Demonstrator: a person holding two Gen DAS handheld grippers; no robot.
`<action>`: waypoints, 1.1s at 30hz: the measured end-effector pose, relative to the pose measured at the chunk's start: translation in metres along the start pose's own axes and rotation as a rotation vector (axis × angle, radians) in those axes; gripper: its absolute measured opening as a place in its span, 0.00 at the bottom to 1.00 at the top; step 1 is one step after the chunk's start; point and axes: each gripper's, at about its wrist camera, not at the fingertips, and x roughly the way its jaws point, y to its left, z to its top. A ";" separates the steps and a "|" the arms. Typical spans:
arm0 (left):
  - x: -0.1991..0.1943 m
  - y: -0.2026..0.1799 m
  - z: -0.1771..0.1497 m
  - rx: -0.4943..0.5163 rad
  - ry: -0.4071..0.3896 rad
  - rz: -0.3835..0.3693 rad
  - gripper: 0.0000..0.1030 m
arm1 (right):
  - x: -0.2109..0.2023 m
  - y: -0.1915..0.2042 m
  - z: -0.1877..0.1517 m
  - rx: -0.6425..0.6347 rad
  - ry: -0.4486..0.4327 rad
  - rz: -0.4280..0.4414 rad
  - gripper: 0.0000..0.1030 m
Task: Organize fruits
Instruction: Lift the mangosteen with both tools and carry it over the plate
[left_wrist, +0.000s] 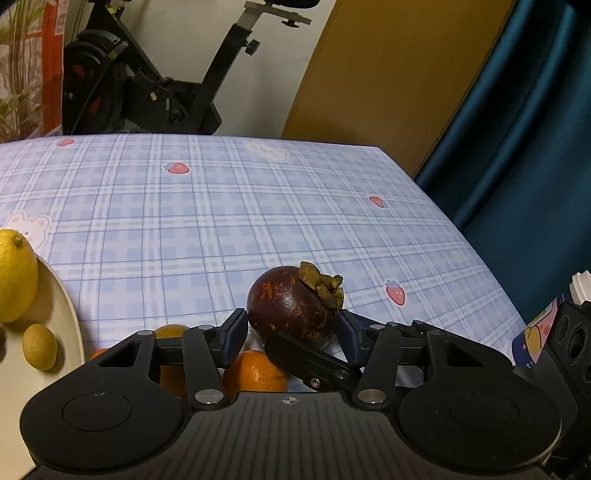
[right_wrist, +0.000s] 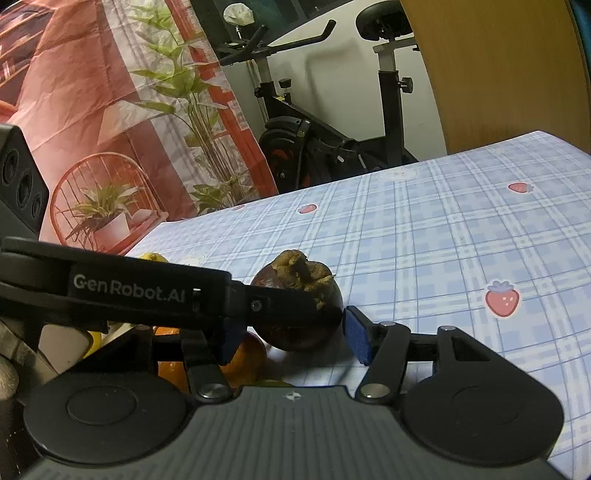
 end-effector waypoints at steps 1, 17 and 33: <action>-0.001 -0.001 0.000 0.002 -0.006 -0.002 0.54 | -0.001 0.001 0.000 -0.004 -0.003 -0.003 0.58; -0.027 -0.002 0.004 -0.011 -0.061 -0.040 0.50 | -0.017 0.017 0.008 -0.074 -0.045 -0.048 0.56; -0.089 0.022 -0.003 -0.069 -0.168 -0.030 0.50 | -0.026 0.071 0.025 -0.202 -0.070 -0.023 0.56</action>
